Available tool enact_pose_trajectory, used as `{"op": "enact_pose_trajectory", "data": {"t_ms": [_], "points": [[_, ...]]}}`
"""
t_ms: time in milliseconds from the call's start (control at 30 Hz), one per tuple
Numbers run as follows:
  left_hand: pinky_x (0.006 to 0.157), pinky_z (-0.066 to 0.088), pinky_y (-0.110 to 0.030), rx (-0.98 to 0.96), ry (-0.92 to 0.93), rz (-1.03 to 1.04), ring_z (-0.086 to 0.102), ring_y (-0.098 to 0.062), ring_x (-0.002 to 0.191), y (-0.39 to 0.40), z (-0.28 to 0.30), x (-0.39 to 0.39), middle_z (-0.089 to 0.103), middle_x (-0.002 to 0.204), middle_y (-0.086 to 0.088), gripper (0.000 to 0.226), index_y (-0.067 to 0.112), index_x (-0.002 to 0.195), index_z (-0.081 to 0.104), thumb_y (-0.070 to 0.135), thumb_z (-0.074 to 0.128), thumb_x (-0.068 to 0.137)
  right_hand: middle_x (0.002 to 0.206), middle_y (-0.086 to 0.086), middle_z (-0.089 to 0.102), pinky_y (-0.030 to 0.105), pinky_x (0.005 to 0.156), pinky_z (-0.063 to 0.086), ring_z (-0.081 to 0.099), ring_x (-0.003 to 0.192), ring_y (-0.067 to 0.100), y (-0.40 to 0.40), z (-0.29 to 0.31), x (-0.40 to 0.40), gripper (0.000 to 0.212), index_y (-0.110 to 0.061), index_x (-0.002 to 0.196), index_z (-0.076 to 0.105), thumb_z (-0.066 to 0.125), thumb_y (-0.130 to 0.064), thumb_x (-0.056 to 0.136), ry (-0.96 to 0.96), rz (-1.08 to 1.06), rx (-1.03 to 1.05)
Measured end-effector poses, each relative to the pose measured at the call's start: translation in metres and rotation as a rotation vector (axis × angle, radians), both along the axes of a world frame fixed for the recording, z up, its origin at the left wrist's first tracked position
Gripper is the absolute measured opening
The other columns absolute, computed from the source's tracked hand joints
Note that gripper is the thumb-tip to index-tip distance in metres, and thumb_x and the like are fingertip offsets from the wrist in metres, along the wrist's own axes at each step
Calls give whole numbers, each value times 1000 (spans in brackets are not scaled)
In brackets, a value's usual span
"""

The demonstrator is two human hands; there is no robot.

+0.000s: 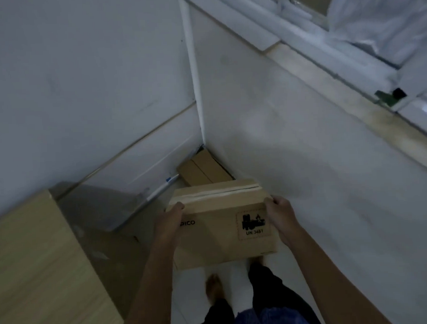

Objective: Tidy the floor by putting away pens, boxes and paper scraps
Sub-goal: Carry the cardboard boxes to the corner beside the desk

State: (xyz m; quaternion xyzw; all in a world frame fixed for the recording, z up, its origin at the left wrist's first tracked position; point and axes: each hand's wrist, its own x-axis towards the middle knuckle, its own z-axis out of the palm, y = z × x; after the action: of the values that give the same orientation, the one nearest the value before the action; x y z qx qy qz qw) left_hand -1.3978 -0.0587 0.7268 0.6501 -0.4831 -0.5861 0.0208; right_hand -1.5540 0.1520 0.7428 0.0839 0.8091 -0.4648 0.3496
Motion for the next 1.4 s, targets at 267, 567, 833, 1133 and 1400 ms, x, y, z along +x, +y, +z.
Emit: {"op": "enact_pose_trajectory", "data": {"t_ms": [267,567,833,1133,1400], "points": [[74,58,-38,-83,-59,58,69,-27,89,-70,-38,-58,71,116,-17,46,5,134,61,20,69,91,108,11,71,47,93,56,67,102,31,-84,-56,-108,29,-8,117,69,55,-23,96,-134,81,40],[79,53,-42,-55,-78,-35,61,-34,110,-113,-185,-111,62,126,-10,57,24,145,49,8,60,92,114,11,70,41,91,58,66,105,29,-116,-182,-156,38,-10,120,69,53,5,89,-291,115,143],[92,57,-49,-185,-47,-280,58,-34,122,-167,-329,-166,55,140,-10,97,28,148,44,18,83,60,109,19,58,41,95,46,60,110,32,-120,-340,-142,18,-9,106,61,47,-11,95,-600,-164,19],[104,51,-55,-171,87,19,50,-27,134,-162,-441,-194,40,158,-8,110,20,163,16,-12,77,76,125,1,67,46,93,50,60,117,22,-151,-447,-114,34,-23,117,65,51,-43,93,-912,-160,-154],[96,56,-55,-109,-33,194,54,-28,126,-105,-464,-197,50,149,-2,64,25,158,31,14,59,101,130,13,58,53,108,40,56,120,30,-176,-454,-153,55,-22,141,47,38,-53,97,-798,-447,-290]]}}
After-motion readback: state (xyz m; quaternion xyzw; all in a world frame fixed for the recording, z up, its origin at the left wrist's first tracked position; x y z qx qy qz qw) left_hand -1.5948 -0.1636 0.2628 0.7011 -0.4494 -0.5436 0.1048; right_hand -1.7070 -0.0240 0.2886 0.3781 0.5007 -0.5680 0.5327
